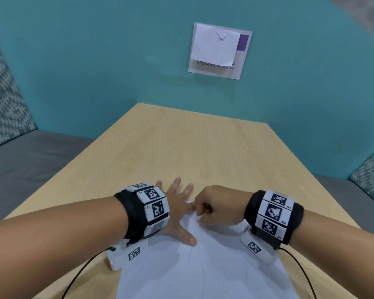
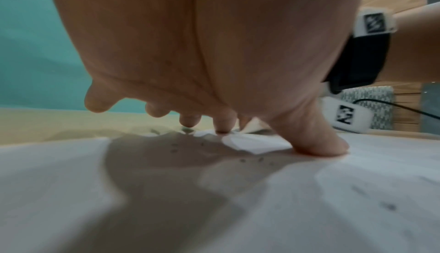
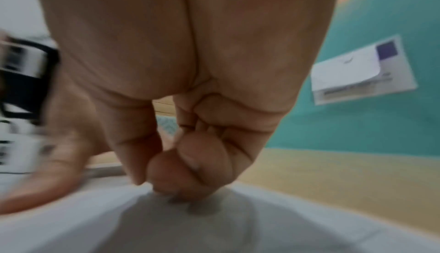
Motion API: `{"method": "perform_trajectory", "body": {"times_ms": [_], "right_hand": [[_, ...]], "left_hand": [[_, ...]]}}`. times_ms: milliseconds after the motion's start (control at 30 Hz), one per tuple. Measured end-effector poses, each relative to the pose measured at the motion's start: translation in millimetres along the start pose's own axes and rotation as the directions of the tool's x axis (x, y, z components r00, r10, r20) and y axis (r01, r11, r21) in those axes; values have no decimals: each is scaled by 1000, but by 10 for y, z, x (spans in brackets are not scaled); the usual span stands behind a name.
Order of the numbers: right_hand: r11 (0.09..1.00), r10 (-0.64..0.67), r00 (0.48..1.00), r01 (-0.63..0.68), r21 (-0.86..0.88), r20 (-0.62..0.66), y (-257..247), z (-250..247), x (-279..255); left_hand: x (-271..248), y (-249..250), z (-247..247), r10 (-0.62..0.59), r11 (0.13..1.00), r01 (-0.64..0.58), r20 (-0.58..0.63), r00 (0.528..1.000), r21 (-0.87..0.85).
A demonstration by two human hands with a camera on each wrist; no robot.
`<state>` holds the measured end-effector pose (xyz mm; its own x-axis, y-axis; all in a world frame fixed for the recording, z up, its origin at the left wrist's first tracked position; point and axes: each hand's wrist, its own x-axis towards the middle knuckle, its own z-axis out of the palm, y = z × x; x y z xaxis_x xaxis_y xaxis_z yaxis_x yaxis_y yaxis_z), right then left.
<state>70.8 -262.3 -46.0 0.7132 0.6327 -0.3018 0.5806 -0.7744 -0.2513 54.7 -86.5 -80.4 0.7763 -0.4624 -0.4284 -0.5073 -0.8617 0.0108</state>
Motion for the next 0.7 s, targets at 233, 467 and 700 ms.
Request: {"method": "perform_trajectory", "body": {"times_ms": [233,467,700], "right_hand": [[1000,0,1000,0,12,-17,-11,33,-46],[996,84,995,-84,-10,-51,89,-62,-67],[999,40,999,-40,3,-23,48,-32,-78]], "left_hand": [[-10,3,-12,8,1000,-8,-4,1000,3],[37,-27,31,-4,1000,4,4,1000,22],[27,-42,15,7,1000,-7,12,1000,30]]}}
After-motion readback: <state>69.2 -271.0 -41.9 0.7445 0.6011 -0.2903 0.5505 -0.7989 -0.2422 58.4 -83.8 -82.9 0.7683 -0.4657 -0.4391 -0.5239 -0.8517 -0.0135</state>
